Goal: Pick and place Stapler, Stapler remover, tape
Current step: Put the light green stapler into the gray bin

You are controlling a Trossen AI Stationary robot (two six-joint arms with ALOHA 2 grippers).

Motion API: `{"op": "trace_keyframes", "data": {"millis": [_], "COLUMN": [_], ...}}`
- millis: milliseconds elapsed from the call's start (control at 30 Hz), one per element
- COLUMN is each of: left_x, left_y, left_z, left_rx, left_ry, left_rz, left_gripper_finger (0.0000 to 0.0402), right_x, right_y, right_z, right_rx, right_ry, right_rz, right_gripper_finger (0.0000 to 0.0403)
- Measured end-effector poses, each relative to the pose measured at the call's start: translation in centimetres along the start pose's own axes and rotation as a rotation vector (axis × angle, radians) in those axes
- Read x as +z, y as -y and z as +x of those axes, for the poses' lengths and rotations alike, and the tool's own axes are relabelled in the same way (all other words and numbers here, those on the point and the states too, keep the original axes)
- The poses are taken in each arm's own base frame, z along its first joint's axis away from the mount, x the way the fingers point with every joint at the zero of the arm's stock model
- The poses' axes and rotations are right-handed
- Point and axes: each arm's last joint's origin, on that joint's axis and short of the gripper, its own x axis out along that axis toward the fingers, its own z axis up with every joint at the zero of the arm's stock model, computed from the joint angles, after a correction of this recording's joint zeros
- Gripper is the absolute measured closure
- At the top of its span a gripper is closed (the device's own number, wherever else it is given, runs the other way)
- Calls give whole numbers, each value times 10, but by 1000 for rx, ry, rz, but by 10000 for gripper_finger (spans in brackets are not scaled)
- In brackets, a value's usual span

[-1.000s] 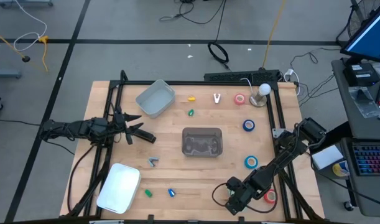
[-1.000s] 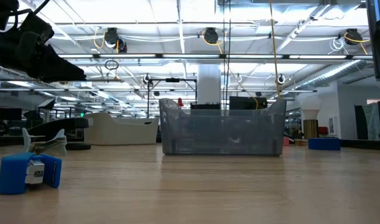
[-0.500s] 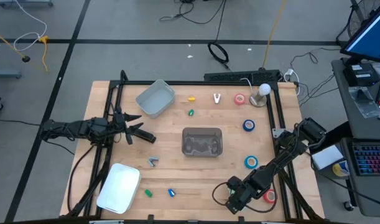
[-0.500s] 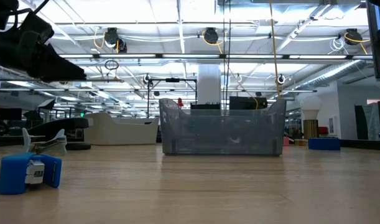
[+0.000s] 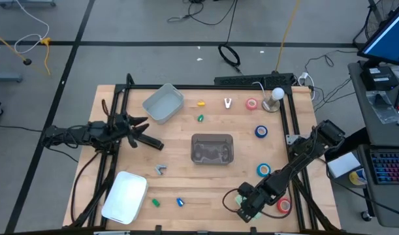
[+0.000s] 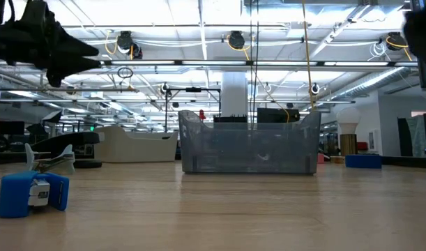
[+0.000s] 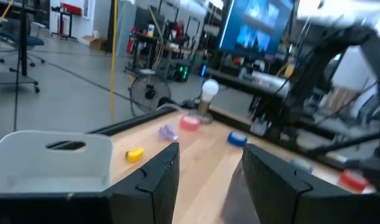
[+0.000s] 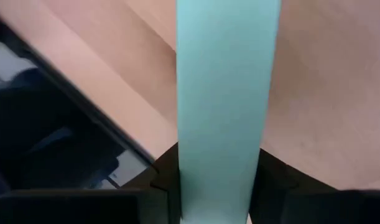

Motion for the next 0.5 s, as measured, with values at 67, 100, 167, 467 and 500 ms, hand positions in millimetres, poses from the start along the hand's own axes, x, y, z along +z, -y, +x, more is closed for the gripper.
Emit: {"op": "trace_keyframes", "data": {"millis": [67,100,167,467,500], "left_x": [3,5,10,27,28], "left_y": [1,1,2,5,6], "left_z": [0,0,0,-4,-4], "left_rx": [-9,-14,-27,-83,-93], "left_ry": [32,49,90,248,256], "left_rz": [-44,-67,-114,-225,-227], "left_gripper_finger": [227,227,226,227,227], "right_x": [4,7,13,54,60], "right_y": [0,0,0,2,1], "right_z": [-12,-18,-30,-70,-74], "right_rx": [15,28,54,120,123], "right_ry": [31,42,66,191,204], "right_rz": [2,4,1,-74,-92], "right_gripper_finger": [288,288,288,288,288]}}
